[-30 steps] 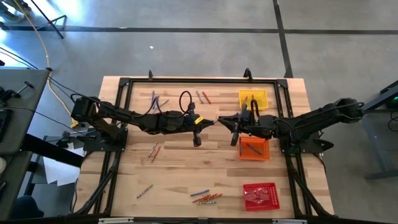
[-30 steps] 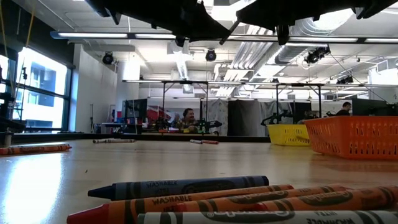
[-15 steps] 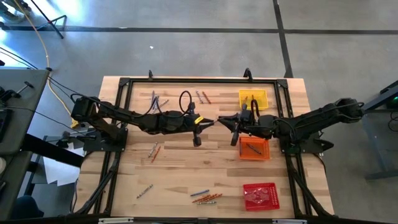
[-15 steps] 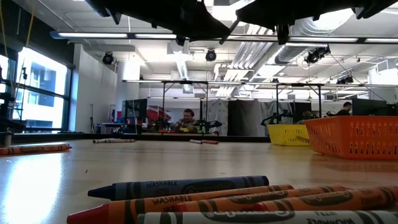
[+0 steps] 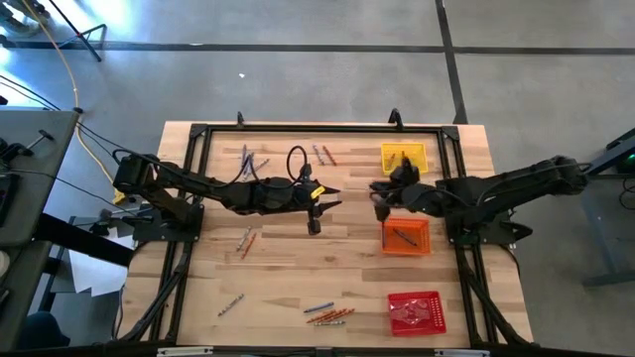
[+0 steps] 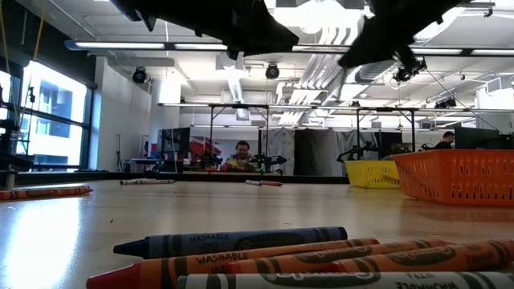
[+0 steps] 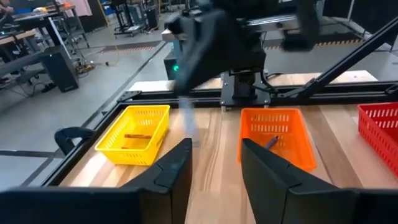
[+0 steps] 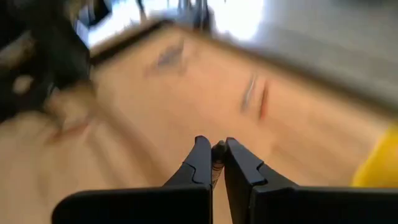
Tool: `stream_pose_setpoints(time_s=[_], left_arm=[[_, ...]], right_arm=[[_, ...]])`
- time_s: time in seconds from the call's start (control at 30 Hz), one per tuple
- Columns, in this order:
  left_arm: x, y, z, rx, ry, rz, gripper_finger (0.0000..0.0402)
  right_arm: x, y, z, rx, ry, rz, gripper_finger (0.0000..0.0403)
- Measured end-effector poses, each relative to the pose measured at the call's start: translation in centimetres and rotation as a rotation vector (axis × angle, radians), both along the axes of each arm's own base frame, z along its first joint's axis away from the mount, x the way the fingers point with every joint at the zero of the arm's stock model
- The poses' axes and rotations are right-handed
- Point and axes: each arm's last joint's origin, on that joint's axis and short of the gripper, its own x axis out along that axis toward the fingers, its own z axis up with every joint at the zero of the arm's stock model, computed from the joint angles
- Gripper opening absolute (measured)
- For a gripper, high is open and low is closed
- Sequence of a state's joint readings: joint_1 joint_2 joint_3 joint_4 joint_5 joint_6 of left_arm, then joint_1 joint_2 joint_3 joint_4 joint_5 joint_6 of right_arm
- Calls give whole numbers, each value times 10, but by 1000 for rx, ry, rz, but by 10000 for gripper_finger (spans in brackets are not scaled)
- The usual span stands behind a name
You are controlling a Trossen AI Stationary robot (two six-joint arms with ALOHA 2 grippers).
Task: Sort crayons
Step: Put the gray crayon into the red bin
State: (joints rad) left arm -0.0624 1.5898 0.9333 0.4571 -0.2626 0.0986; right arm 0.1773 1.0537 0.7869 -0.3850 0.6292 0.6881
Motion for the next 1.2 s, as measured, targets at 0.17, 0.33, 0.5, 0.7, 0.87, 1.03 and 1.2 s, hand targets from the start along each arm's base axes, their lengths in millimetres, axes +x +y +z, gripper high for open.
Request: stream_pose_setpoints(time_s=[0.17,0.33,0.5,0.7,0.87,1.03,1.2], left_arm=[[0,0,0,-16,-6,5,120],[0,1,0,-25,-3,18,120],[-1,1,-4,-54,30,26,120],[-2,1,-6,-61,51,28,120],[-1,1,-6,-85,44,33,120],[-2,-1,-6,-94,43,30,120],[-2,-4,-6,-66,53,14,120]], right_arm=[[-7,16,26,337,152,30,1],[-6,50,46,585,259,35,1],[-4,99,28,770,432,12,1],[-7,163,-5,997,686,-11,3],[-14,189,-17,1047,761,-11,5],[-21,189,-30,923,825,-83,6],[-22,189,-47,788,921,-96,6]])
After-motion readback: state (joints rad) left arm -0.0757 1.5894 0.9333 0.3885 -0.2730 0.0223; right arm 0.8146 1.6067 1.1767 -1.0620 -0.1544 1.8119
